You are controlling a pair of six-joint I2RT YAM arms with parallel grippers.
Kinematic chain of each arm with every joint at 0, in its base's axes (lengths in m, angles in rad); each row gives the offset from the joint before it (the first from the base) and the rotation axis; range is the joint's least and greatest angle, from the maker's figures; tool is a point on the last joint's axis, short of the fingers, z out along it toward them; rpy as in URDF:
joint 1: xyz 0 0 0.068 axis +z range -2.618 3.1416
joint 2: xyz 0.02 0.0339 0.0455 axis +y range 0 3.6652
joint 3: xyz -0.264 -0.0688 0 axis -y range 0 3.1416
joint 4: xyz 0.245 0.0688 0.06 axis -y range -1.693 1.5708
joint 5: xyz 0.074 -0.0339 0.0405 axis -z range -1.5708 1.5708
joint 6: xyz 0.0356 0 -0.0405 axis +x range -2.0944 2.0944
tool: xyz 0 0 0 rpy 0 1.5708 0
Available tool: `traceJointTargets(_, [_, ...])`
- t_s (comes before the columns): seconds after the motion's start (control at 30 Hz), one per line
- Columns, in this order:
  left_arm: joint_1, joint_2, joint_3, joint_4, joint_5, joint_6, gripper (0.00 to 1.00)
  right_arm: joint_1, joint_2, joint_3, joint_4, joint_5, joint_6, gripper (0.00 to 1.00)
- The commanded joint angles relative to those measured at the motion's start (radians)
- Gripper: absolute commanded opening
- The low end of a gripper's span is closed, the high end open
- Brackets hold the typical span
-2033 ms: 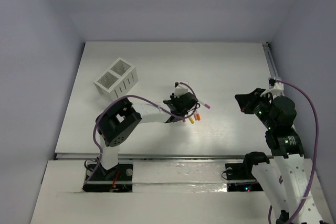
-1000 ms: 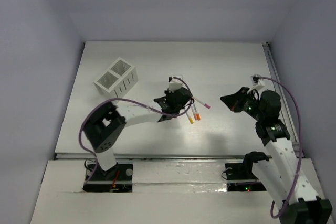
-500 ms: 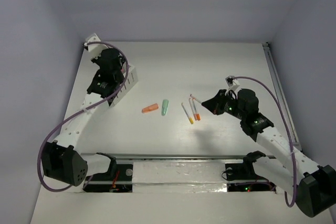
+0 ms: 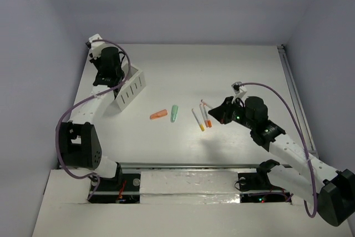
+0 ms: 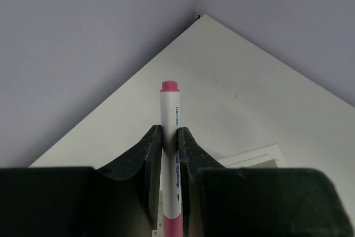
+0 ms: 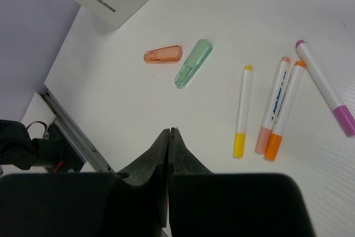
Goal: Sort the stationery into containers
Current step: Place the pen in the storage box.
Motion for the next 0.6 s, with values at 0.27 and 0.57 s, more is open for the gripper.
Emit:
traceJointTargets(0.27, [-0.023,0.005,-0.147,0.25,-0.081,0.136,0.0,0.042,0.015,0.011,0.068,0.048,-0.013,0.0])
traceJointTargets(0.57, [-0.115,0.031,-0.178,0.315,-0.174,0.21,0.0,0.06,0.034,0.013,0.079,0.063,-0.013,0.0])
